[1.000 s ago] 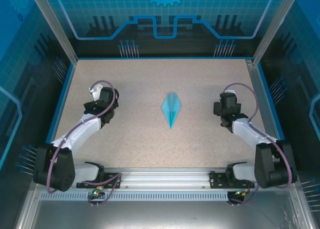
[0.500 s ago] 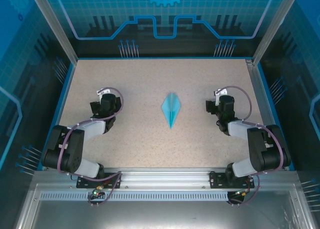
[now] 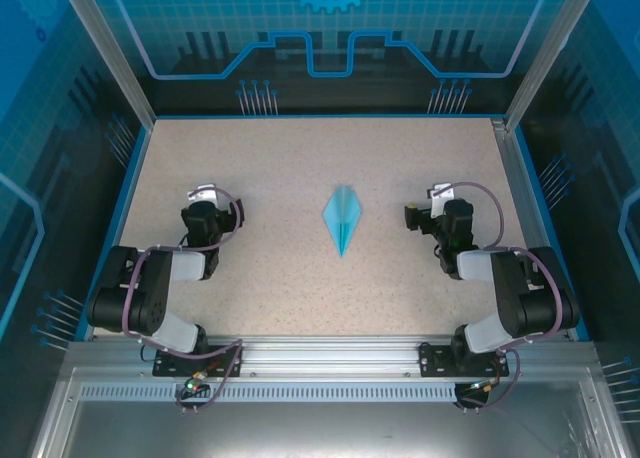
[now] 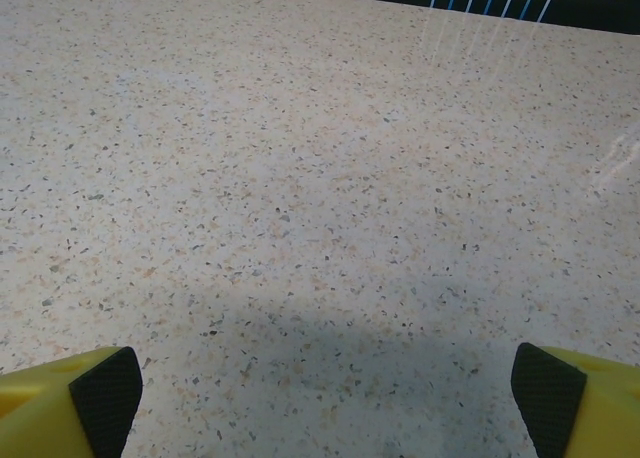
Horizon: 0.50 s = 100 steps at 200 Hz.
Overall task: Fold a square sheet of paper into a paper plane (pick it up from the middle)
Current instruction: Reset both arms
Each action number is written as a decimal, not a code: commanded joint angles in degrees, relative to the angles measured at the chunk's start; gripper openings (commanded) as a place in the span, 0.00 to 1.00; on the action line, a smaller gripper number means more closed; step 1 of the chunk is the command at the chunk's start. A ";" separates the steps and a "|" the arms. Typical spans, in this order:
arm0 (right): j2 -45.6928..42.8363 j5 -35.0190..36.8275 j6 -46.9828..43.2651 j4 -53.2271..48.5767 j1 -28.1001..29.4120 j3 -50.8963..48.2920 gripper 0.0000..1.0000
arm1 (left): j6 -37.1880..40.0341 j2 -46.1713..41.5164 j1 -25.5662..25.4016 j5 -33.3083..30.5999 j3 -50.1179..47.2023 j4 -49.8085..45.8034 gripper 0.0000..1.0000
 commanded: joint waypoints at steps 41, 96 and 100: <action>0.25 -0.99 0.25 2.01 -0.84 1.09 0.99 | 1.33 0.08 -0.41 1.70 -0.13 3.29 0.99; 0.29 -1.07 0.19 1.93 -0.88 1.05 0.99 | 1.40 0.06 -0.36 1.72 -0.10 3.32 0.99; 0.31 -1.13 0.19 1.97 -0.81 1.12 0.99 | 1.37 0.12 -0.41 1.70 -0.15 3.29 0.99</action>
